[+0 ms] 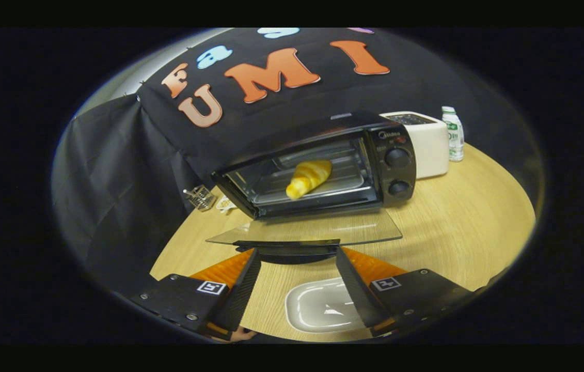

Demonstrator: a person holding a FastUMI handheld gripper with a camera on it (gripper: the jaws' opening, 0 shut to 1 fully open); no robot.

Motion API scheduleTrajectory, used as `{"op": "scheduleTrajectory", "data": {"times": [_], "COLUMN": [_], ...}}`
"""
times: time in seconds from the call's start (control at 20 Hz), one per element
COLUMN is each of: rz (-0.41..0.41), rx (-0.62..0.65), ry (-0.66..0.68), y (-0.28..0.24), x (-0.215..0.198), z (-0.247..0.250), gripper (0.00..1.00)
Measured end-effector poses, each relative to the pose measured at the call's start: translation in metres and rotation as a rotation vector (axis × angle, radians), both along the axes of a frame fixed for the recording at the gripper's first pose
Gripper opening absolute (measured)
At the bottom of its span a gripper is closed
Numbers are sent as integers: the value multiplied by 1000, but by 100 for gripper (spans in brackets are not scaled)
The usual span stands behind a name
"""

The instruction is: Open the toaster oven, put the food inside, and close the toaster oven door.

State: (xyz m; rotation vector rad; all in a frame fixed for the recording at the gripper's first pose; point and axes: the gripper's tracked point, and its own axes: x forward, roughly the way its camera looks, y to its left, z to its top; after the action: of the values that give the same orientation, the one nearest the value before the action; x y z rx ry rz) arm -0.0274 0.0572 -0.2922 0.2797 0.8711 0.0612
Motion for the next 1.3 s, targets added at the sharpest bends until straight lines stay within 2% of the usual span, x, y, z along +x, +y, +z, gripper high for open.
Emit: {"op": "scheduleTrajectory", "data": {"times": [0.2,0.45,0.7,0.9,1.15,1.3], "rz": [-6,-64,-82,-57,-8,32], "rx": [-45,-19,-14,-50,-157,-209], "ry": [-115,-123,-133,-279,-554,-662], "y": [-2,-4,1,-1,-9,-6], "x": [51,116,126,125,120,107], "z": [22,10,12,64,166,218], "gripper": [87,87,87,87,87,91]}}
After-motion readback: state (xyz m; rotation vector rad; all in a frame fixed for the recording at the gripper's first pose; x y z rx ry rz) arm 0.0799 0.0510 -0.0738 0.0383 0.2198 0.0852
